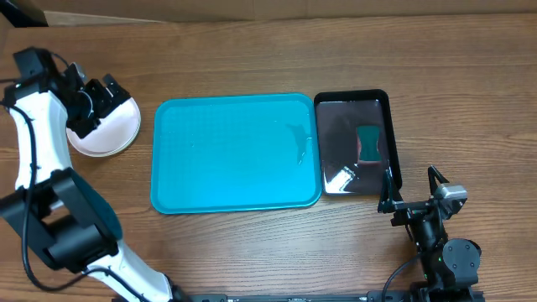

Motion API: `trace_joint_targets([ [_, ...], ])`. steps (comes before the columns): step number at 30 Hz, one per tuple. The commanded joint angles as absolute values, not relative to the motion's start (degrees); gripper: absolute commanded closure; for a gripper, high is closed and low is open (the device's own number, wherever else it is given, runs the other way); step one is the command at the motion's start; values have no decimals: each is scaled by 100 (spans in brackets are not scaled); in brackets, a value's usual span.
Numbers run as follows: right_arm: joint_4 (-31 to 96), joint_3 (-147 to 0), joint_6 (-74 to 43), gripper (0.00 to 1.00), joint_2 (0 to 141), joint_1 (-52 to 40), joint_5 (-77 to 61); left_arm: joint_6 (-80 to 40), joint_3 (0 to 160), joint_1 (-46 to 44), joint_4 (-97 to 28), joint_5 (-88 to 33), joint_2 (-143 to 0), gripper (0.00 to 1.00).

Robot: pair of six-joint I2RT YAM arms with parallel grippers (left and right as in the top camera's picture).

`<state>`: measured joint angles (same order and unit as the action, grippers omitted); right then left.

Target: Clean dirty plates on tray and stack at the side

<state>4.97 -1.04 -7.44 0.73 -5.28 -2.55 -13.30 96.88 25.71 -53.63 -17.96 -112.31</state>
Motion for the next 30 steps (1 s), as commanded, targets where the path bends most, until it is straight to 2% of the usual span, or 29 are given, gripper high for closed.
trace_joint_targets([
  [1,467,-45,-725,0,16,-502,-202,-1238,9756,2128,-5354,-1037,-9835,0],
  [11,467,-45,-725,0,16,-502,-202,-1238,9756,1212,-5356,-947,-7166,0],
  [19,467,-45,-725,0,16,-502,-202,-1170,9596,598,-5411,-943,-5601,0],
  [24,467,-45,-722,0,16,-502,-202,-1175,8726,598,-5970,-945,-4692,0],
  [30,467,-45,-722,0,16,-502,-202,-1177,7157,596,-6012,-683,-3575,0],
])
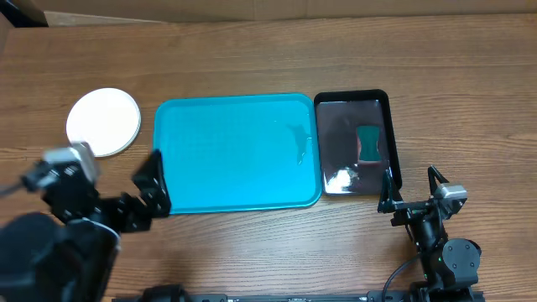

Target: Clean dirty plates on tray and stack at the side

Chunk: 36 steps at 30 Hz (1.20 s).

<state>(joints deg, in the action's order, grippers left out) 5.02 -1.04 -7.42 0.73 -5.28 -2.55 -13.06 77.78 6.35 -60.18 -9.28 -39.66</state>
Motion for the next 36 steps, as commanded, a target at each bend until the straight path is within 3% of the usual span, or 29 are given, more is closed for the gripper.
trace_joint_targets([
  [1,467,-45,-725,0,16,-502,-202,-1179,6886,596,-5944,-685,-3378,0],
  [5,467,-45,-722,0,16,-502,-202,-1284,5986,596,-5170,-692,-2639,0],
  [15,467,-45,-722,0,16,-502,-202,-1439,3806,458,-915,-709,-814,0],
  [22,467,-45,-722,0,16,-502,-200,-1433,2506,209,1243,-550,-30,0],
  [36,467,-45,-722,0,16,-502,-202,-1435,895,130,1505,-381,-21,0],
])
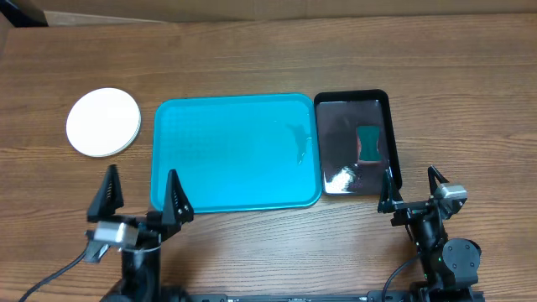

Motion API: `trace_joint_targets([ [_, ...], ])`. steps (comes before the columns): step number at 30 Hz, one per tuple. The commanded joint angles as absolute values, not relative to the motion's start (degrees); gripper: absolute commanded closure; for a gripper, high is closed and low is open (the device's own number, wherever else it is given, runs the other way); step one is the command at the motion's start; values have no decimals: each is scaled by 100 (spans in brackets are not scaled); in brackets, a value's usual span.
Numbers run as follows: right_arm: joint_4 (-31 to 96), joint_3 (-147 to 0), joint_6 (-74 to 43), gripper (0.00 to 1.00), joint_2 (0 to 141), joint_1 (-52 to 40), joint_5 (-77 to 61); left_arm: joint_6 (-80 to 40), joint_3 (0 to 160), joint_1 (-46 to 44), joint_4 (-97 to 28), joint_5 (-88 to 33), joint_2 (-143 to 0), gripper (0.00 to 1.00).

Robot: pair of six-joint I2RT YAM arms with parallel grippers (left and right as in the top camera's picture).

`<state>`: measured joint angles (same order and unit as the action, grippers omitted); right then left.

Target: Clean dirty plates on tray and stack at the side

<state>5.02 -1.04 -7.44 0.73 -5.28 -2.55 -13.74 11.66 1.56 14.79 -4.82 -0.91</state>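
Observation:
A round white plate stack lies on the wooden table at the far left, apart from the tray. The turquoise tray sits in the middle with nothing on it. My left gripper stands open near the table's front edge, just left of the tray's front corner, holding nothing. My right gripper is open at the front right, just in front of the black tray, also holding nothing.
A black tray of water with a green-and-pink sponge in it adjoins the turquoise tray's right side. A cardboard edge runs along the back of the table.
My left gripper has moved a little right and back toward the front edge and now points upright. The plates, trays and right arm have not moved.
At first my left gripper was over the white plates at the far left, its arm stretched out. Then it was away from them, low by the tray's front-left corner, the plates lying free. Now it rests open at the front edge.

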Motion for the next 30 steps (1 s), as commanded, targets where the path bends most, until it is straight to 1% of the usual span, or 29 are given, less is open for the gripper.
trace_joint_targets([
  [1,467,-45,-725,0,16,-502,-202,-1435,797,130,1505,-381,-21,0],
  [10,467,-45,-725,0,16,-502,-202,-1433,40,163,1350,-215,-21,0],
  [19,467,-45,-722,0,16,-502,-202,-1363,27,163,-429,215,-19,0],
  [21,467,-45,-725,0,16,-502,-202,-915,27,163,-429,134,-19,0],
  [23,467,-45,-722,0,16,-502,-202,-764,27,163,-443,97,-19,0],
  [30,467,-45,-725,0,16,-502,-202,-770,27,163,-443,102,-19,0],
])
